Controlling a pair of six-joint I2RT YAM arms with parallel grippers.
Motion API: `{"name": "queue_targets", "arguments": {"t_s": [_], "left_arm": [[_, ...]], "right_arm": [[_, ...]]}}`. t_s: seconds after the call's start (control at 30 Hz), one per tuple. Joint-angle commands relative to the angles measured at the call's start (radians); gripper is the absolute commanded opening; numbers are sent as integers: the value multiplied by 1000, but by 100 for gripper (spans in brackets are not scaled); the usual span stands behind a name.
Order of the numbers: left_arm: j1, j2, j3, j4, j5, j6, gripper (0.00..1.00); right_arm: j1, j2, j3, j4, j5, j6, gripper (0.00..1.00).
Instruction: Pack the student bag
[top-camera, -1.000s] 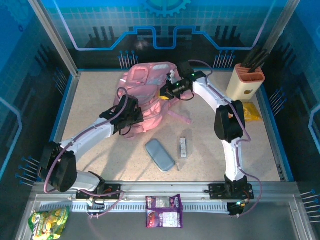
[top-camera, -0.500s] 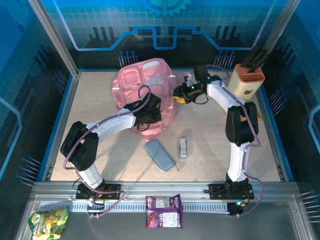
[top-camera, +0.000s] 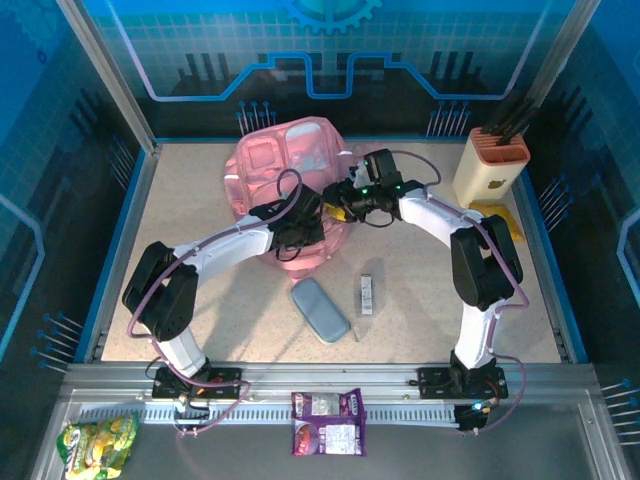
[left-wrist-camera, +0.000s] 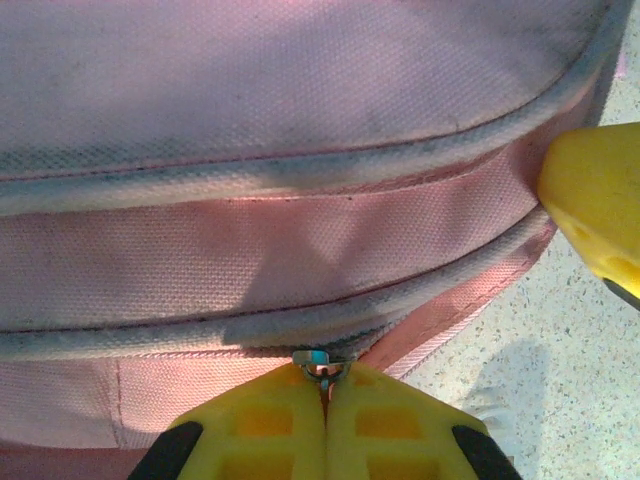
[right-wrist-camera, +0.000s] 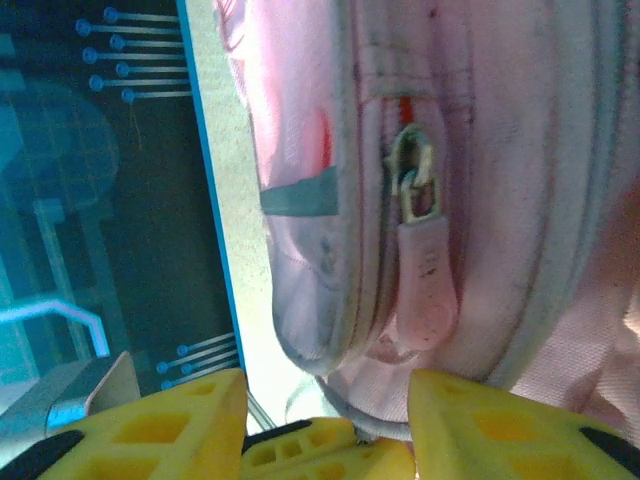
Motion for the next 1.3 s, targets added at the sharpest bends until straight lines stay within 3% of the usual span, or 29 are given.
{"name": "queue_targets", "arguments": {"t_s": [0.0,0.17,0.3,0.47,0.67,0.7,0.87,1.0,1.1,1.27], "left_arm": [[-14,-8,40,-47,8,-1,0],[-14,1,52,-41,20,0,0],[-14,3,49,-29,32,-9,0],[-18,2,40,-9,80,-17,0],[-17,-5,60,-70,125,19,0],[-17,-8,64,-93,131,29,0],[-14,-34,19,-185,112,52,0],[25,-91,-104,-129,150,10,0],[78,-123,-180,-83,176,-7,0],[201,-183,-223,-122,126,37,0]], "right_arm": [[9,-42,-62,3,96,14,50],[15,-85,-141,24,133,22,54],[32,-42,-121,100,94,59,48],[45,10,-83,158,81,98,34],[39,-18,-51,109,149,22,2],[32,-26,-49,100,153,15,0],[-30,-61,-109,221,95,75,0],[-63,-110,-145,255,86,99,0],[-78,-134,-143,260,43,109,0],[-104,-171,-142,179,37,46,0]]}}
